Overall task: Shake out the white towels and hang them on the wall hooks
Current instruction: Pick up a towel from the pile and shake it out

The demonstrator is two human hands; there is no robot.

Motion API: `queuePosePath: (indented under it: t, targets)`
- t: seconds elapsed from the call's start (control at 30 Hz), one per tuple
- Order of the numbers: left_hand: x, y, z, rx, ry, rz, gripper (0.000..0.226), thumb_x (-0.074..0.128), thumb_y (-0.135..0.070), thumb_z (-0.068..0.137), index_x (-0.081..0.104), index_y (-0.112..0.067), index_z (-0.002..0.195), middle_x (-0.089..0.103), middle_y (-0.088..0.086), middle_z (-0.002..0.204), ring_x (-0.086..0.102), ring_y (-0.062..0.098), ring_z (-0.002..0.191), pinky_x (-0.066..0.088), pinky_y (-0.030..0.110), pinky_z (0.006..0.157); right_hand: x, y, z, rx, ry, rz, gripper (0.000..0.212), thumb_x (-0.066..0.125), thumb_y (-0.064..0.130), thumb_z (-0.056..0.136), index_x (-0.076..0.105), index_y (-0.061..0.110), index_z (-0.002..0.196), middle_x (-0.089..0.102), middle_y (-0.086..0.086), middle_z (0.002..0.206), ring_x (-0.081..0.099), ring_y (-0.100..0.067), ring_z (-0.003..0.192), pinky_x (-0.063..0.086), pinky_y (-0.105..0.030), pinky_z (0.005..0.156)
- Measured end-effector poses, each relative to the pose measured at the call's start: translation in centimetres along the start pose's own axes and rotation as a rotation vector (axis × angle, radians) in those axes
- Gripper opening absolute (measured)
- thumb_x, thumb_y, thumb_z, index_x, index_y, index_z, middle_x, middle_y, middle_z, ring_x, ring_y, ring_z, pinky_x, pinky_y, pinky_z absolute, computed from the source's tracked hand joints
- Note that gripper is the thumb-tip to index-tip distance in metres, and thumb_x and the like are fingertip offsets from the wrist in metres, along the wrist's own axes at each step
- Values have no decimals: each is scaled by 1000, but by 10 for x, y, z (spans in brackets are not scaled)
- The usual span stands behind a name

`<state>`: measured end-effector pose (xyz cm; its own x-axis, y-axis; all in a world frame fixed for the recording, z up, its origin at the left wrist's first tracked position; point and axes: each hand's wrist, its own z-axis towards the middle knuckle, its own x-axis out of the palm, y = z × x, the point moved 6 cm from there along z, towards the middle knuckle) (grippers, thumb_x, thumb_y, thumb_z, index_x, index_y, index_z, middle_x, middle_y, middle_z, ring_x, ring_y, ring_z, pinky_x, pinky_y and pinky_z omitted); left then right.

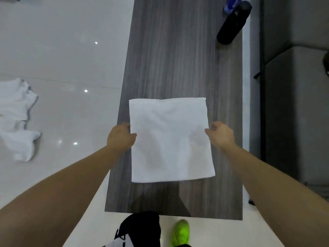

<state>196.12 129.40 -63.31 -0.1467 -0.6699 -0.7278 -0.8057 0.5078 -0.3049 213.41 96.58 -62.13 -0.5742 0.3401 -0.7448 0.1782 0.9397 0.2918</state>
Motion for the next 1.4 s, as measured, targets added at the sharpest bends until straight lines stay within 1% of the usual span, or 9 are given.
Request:
queuePosePath:
  t: [0.17,0.3,0.47,0.53,0.63,0.77,1.03,1.23,1.4]
  targets:
    - [68,42,-16,-78,170,27,52,61,-34,93,50,-13,139,57,10,136,54,30,122,44,36,100,72,-78,-22,158,163,-26,50,60,35,95,53,10,137,57,-10,138,54,-28,125,42,-30,99]
    - [112,71,-40,-154,232,-20,50,62,-31,91,49,-8,133,61,14,124,58,32,112,49,39,95,104,-132,-38,261,149,5,41,64,34,88,59,9,120,66,-11,116,61,-27,97,45,-30,76]
    - [156,104,-76,-337,149,-199,53,67,-31,88,47,-2,127,60,17,121,60,35,108,50,36,86,138,-173,-56,518,0,602,25,75,27,82,62,12,97,68,-10,106,64,-23,86,57,-41,82]
    - [170,116,-88,-376,116,-295,44,67,-34,90,54,-4,119,64,14,115,65,29,96,51,35,84,149,-176,-62,592,-58,856,17,75,15,84,58,13,84,67,-12,104,64,-19,76,58,-35,72]
    - [184,132,-109,-470,52,-573,27,69,-23,90,59,-5,106,69,16,103,72,25,79,59,40,81,159,-180,-74,638,-89,1104,15,69,-1,86,58,9,89,66,-16,109,65,-22,82,59,-33,72]
    - [190,140,-150,-610,-48,-971,27,66,1,88,56,-2,113,62,19,113,72,31,85,61,40,76,156,-189,-112,677,-58,1224,25,56,-9,88,59,3,110,65,-21,117,66,-32,96,58,-39,71]
    - [127,107,-235,-439,-254,-1094,33,57,6,78,54,-16,103,60,17,110,72,37,70,61,37,60,80,-195,-186,447,-53,1291,34,43,-19,85,47,10,102,58,-16,96,66,-32,73,60,-38,54]
    - [26,62,-302,-240,-376,-1155,36,49,4,71,78,-15,81,73,17,90,73,30,65,61,33,58,-16,-124,-234,161,37,1138,27,45,-10,89,67,4,85,66,-23,98,72,-32,66,60,-34,56]
    - [-74,42,-357,-70,-533,-1029,40,47,7,76,75,-21,70,73,7,92,71,24,86,61,34,78,-81,-31,-294,-96,63,1112,25,50,-14,83,71,-2,90,65,-22,93,65,-28,72,61,-31,57]
